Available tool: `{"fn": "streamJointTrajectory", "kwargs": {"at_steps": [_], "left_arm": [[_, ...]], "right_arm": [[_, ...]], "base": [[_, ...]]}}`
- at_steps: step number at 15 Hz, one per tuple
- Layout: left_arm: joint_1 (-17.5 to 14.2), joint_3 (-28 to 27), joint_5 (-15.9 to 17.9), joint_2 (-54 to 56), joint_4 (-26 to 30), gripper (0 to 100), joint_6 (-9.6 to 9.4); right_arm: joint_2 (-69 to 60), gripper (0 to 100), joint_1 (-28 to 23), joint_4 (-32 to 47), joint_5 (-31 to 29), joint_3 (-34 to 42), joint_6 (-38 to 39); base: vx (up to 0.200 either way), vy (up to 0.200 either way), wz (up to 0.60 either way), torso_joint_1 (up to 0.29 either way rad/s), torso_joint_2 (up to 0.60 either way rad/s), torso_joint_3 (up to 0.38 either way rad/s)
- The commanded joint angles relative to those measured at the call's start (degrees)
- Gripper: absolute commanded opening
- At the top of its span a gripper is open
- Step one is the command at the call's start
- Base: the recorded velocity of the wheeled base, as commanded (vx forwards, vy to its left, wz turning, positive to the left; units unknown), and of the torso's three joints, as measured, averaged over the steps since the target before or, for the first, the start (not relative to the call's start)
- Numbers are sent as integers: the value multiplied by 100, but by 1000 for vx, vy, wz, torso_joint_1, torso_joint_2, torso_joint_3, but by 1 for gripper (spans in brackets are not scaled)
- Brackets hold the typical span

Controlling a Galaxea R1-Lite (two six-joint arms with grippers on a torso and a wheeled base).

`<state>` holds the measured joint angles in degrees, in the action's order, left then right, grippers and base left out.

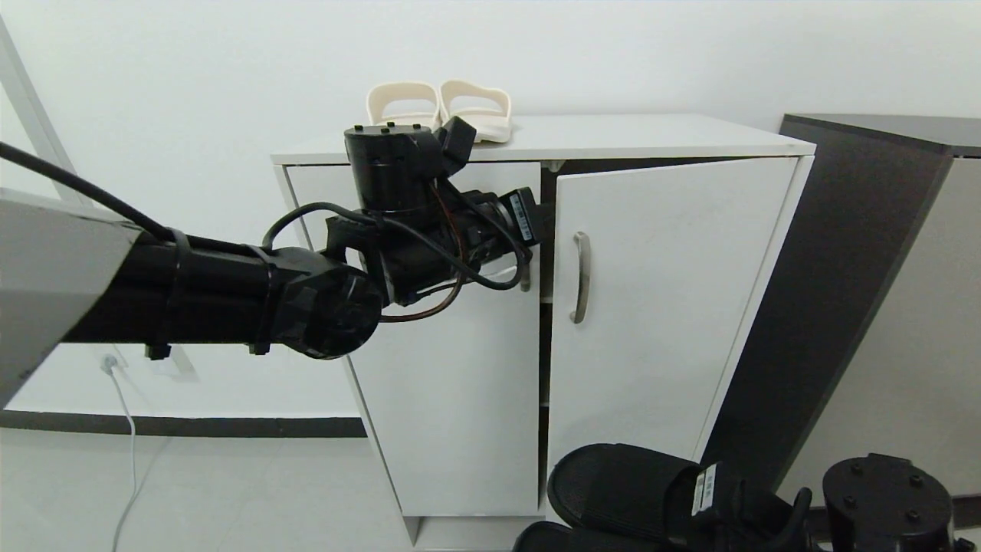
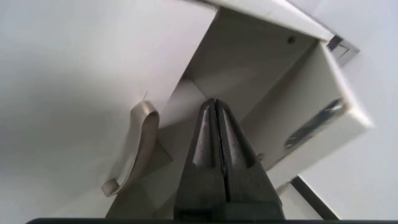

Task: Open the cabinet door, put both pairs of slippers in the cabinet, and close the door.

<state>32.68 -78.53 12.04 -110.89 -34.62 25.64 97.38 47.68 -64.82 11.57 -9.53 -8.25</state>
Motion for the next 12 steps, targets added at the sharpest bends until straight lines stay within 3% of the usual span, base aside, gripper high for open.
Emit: {"fn": "streamJointTrajectory", "kwargs": {"at_steps": [1, 2, 8, 12], "left_arm": [[1, -22, 0, -135, -10, 0, 3], [1, -22, 0, -135, -18, 0, 3], [115, 303, -18, -47, -150, 0, -24], [432, 1209, -18, 278, -792, 0, -85]], "right_arm": [[9, 0, 14, -5, 3, 4, -1], [9, 0, 14, -5, 12, 13, -1], [44, 0, 31, 4, 12, 22, -1], [97, 0, 137, -5, 12, 22, 17]], "base": [[0, 0, 0, 0, 0, 0], [0, 0, 0, 0, 0, 0], [-200, 0, 0, 4, 1, 5], [-200, 0, 0, -7, 4, 1]]}}
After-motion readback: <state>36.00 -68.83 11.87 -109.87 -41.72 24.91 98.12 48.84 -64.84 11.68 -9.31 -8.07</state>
